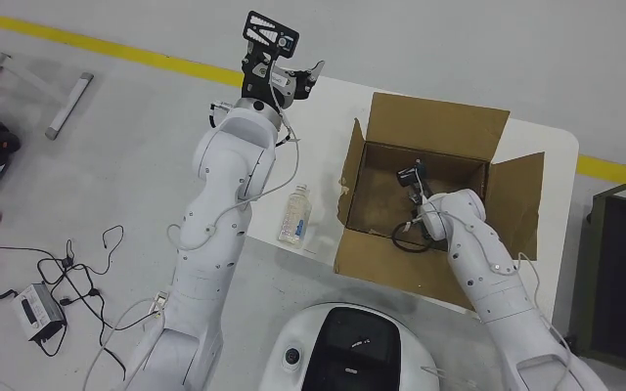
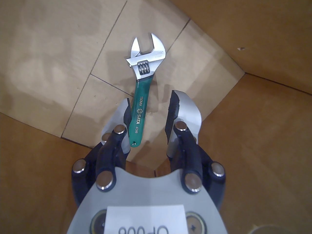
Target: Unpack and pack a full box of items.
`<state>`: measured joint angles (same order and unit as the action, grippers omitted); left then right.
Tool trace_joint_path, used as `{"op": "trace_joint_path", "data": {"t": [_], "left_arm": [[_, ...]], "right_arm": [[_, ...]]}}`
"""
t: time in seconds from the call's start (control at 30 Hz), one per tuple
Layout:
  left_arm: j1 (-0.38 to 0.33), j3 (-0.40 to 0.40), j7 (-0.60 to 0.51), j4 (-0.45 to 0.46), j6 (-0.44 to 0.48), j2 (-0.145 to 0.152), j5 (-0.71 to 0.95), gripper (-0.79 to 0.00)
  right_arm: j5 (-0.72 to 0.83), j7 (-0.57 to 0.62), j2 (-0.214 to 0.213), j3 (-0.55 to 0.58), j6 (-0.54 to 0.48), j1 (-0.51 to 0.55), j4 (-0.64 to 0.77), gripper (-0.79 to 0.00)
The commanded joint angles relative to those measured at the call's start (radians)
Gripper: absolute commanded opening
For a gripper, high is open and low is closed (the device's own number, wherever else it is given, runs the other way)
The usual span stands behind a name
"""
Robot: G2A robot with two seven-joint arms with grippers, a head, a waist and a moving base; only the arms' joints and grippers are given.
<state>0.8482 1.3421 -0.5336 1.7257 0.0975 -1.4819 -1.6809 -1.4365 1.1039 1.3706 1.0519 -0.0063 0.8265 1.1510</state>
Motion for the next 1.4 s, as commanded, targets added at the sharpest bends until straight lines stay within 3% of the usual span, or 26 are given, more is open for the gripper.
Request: {"op": "trace_joint_path", "data": {"t": [0.0,0.87,0.93,1.0,1.03,1.07,1.37], "left_arm": [[0.0,0.0,0.0,0.0,0.0,0.0,0.0,0.0],[0.0,0.0,0.0,0.0,0.0,0.0,0.0,0.0],[0.0,0.0,0.0,0.0,0.0,0.0,0.0,0.0],[0.0,0.0,0.0,0.0,0.0,0.0,0.0,0.0],[0.0,0.0,0.0,0.0,0.0,0.0,0.0,0.0],[0.0,0.0,0.0,0.0,0.0,0.0,0.0,0.0],[0.0,0.0,0.0,0.0,0.0,0.0,0.0,0.0]], "right_arm": [[0.002,-0.002,0.002,-0.002,0.002,-0.003,-0.014,-0.449],[0.03,-0.06,0.041,-0.044,0.016,-0.062,-0.186,-0.517],[0.029,-0.061,0.042,-0.044,0.014,-0.065,-0.194,-0.536],[0.031,-0.061,0.044,-0.044,0.013,-0.067,-0.199,-0.628],[0.031,-0.063,0.044,-0.044,0.012,-0.068,-0.2,-0.751],[0.031,-0.064,0.045,-0.044,0.012,-0.069,-0.201,-0.785],[0.019,-0.058,0.038,-0.013,0.009,-0.053,-0.127,-0.785]]}}
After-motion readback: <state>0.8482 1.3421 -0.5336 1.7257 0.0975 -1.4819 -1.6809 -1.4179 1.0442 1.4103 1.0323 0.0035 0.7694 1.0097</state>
